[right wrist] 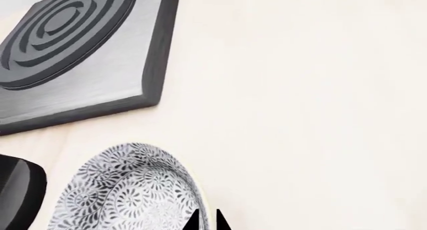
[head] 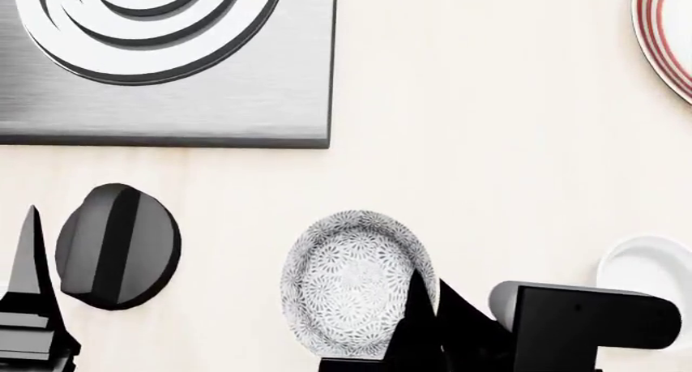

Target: Pick the akita bowl next to the ramekin and place it on the plate.

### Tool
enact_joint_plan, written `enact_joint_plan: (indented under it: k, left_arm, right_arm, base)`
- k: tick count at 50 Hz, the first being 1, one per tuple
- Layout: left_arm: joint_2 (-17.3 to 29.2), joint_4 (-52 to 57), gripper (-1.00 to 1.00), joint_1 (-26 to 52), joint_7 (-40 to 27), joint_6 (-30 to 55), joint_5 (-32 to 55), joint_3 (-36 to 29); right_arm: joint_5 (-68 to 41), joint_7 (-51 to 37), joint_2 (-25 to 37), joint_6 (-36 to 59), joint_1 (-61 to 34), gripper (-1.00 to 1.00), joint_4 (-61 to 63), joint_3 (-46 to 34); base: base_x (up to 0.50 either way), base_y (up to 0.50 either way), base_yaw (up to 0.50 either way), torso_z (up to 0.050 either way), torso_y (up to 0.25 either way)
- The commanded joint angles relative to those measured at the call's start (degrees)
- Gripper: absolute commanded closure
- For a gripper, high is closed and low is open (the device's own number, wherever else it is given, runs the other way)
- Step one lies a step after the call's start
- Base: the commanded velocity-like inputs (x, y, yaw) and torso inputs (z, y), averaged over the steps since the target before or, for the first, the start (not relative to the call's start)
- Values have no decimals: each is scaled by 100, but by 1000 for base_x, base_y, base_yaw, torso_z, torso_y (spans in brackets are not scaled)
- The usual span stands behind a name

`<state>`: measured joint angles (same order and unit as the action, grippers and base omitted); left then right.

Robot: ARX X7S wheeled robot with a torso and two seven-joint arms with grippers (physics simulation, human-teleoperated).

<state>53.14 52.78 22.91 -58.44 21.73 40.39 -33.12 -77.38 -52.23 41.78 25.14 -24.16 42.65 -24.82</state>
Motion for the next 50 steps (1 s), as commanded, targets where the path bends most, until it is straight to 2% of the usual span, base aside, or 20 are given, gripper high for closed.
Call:
enact_joint_plan:
  k: [1,14,50]
  left_arm:
    - [29,32,-100,-4,-26,10,12,2]
    - [25,-19,-100,-49,-11,-39,-40,-26]
    - [53,-25,-100,28,-35,2,-23,-20]
  right_arm:
    - [-122,46,-26,-153,43,100,37,138]
    - [-349,-181,55,-268,70,100,242,288]
    - [-1702,-509,110,-250,-1026,100,-305,543]
  base:
    - [0,0,0,0,0]
    - [0,0,0,0,0]
    - [0,0,0,0,0]
